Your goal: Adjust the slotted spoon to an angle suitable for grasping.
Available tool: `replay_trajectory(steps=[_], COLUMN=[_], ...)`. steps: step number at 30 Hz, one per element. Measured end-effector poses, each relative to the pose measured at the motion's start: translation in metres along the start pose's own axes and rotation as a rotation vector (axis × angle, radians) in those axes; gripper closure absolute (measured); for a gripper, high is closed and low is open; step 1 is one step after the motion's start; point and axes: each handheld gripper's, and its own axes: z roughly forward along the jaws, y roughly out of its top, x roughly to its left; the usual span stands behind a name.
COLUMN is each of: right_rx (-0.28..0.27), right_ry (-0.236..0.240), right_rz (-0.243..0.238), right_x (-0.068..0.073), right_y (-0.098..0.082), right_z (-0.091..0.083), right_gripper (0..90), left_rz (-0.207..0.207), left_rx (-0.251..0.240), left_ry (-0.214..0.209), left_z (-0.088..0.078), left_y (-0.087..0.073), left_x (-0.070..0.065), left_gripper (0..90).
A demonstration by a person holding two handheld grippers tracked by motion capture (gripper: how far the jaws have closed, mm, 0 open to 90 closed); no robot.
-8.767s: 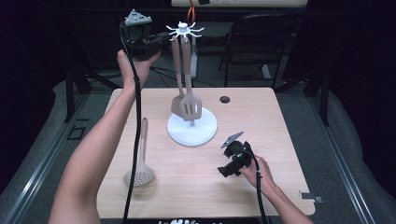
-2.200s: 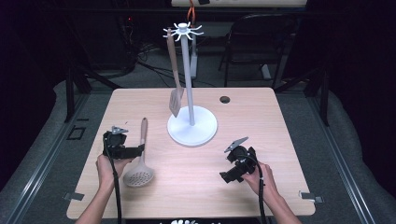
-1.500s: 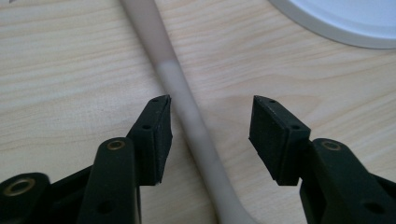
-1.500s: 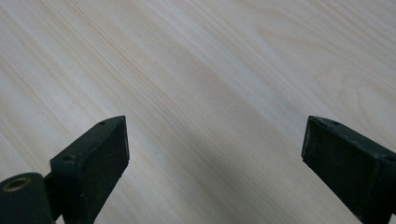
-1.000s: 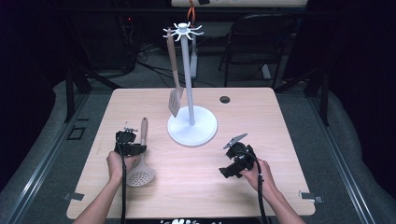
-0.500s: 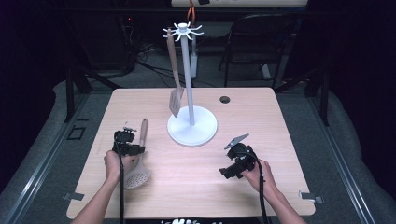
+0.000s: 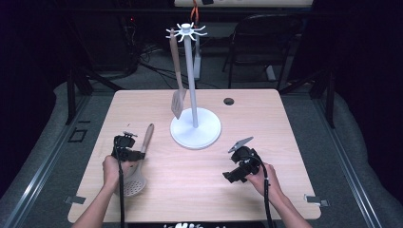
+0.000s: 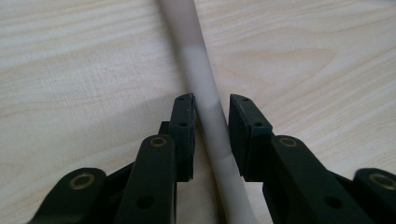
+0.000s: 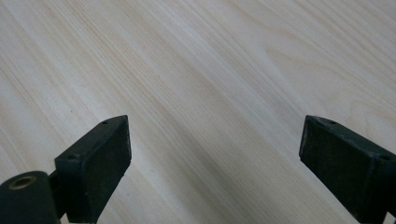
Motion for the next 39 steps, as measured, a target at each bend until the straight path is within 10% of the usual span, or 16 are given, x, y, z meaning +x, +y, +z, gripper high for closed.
replay_trajectory(steps=[20, 27, 39], right_rx=[0.024, 0.021, 0.023], right_ry=[0.004, 0.0, 0.003], right_rz=[-0.038, -0.032, -0.037], right_x=[0.002, 0.0, 0.001], right_y=[0.001, 0.001, 0.0], right_z=[0.004, 0.004, 0.003], right_gripper=[8.8, 8.9, 9.0], left_rz=[0.035, 0.089, 0.132], left_rx=[0.047, 0.05, 0.086], left_ry=[0.048, 0.118, 0.1], left_z=[-0.001, 0.006, -0.002], left_y=[0.007, 0.016, 0.009], left_x=[-0.005, -0.018, -0.017], left_gripper=[61.8, 69.9, 74.6])
